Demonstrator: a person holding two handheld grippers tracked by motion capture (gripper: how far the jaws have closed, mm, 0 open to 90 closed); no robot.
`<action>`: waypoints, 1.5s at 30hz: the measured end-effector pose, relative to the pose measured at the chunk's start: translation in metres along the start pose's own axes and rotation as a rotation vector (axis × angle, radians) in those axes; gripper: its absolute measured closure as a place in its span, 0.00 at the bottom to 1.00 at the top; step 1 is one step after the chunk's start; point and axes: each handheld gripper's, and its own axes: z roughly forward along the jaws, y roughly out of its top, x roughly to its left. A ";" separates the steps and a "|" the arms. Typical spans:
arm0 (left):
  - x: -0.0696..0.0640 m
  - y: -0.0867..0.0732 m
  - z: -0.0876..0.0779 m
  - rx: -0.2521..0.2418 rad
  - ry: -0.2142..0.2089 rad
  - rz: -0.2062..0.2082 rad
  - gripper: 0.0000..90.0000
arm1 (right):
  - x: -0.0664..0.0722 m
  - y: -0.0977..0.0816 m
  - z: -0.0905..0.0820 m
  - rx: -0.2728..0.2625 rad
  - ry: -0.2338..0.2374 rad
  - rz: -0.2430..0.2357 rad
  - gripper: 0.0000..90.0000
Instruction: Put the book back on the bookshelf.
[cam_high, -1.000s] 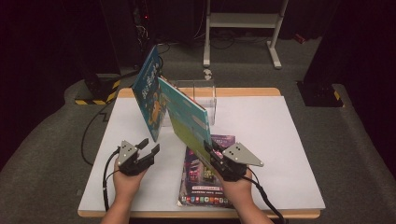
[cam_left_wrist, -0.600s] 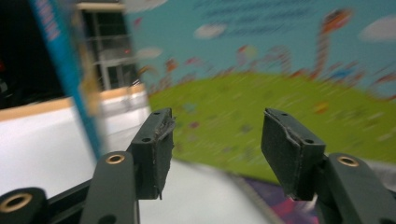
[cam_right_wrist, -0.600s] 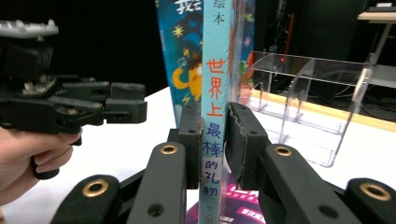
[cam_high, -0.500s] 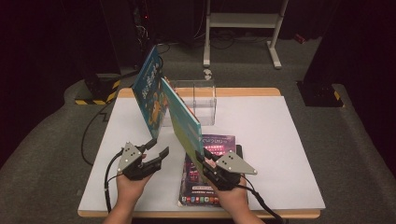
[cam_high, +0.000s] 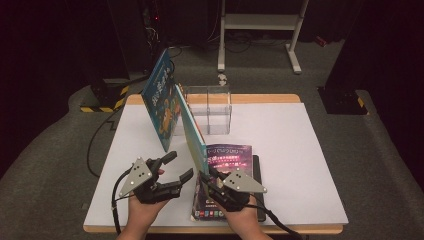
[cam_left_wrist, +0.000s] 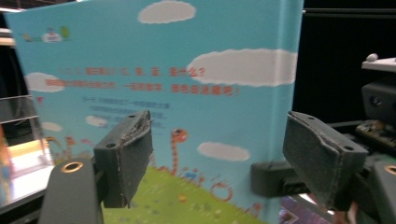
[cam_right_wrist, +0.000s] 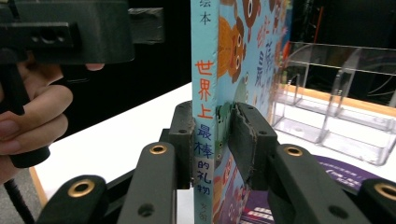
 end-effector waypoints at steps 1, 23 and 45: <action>-0.001 -0.001 0.000 0.005 -0.003 -0.005 0.26 | 0.002 -0.001 0.001 0.000 0.004 -0.004 0.76; 0.002 -0.012 0.001 0.064 0.088 -0.003 0.27 | 0.038 -0.016 0.022 0.043 0.093 -0.073 0.67; 0.004 -0.021 -0.013 0.095 0.114 0.103 0.37 | 0.042 -0.024 0.035 0.088 0.151 -0.067 0.61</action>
